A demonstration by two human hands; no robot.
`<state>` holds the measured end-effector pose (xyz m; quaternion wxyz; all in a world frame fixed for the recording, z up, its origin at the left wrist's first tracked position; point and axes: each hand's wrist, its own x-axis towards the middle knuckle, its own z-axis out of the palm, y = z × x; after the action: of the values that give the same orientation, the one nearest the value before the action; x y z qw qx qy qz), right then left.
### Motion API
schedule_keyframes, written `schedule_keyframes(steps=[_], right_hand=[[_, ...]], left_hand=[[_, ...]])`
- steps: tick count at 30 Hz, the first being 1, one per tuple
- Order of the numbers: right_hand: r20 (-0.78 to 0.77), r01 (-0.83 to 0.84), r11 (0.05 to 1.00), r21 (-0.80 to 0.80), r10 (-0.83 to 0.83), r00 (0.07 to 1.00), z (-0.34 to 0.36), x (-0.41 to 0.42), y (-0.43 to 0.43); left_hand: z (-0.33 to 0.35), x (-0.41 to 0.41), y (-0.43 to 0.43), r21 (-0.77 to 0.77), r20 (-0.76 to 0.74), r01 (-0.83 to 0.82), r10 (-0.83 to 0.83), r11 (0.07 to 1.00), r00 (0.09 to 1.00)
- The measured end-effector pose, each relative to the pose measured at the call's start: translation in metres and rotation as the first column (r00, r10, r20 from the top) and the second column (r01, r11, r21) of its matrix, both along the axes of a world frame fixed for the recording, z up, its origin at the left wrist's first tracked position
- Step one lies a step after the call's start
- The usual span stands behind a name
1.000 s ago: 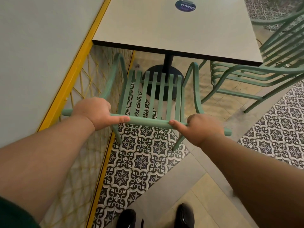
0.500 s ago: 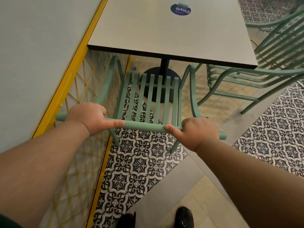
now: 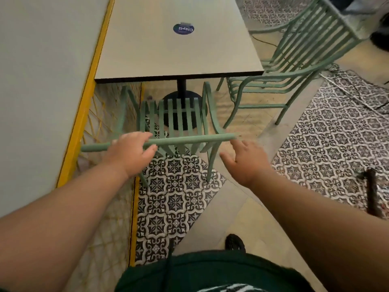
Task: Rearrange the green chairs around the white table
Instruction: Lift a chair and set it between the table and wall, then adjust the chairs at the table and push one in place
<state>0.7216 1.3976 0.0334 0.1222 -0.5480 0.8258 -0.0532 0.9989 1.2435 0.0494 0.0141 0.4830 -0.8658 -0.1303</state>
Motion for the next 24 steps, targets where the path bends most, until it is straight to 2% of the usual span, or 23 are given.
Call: schedule_keyframes(steps=[6, 16, 24], right_hand=[[0.077, 0.243, 0.968, 0.068, -0.248, 0.966, 0.007, -0.035, 0.087], [0.051, 0.406, 0.913, 0.040, -0.408, 0.912, 0.019, -0.180, 0.179], [0.030, 0.455, 0.889, 0.041, -0.457, 0.889, 0.039, -0.285, 0.191]], left_hand=[[0.015, -0.063, 0.028, 0.012, 0.067, 0.197, -0.198, 0.980, 0.978], [0.009, -0.244, 0.075, 0.011, 0.045, 0.367, -0.367, 0.930, 0.929], [0.023, -0.362, 0.074, -0.001, 0.066, 0.447, -0.446, 0.894, 0.892]])
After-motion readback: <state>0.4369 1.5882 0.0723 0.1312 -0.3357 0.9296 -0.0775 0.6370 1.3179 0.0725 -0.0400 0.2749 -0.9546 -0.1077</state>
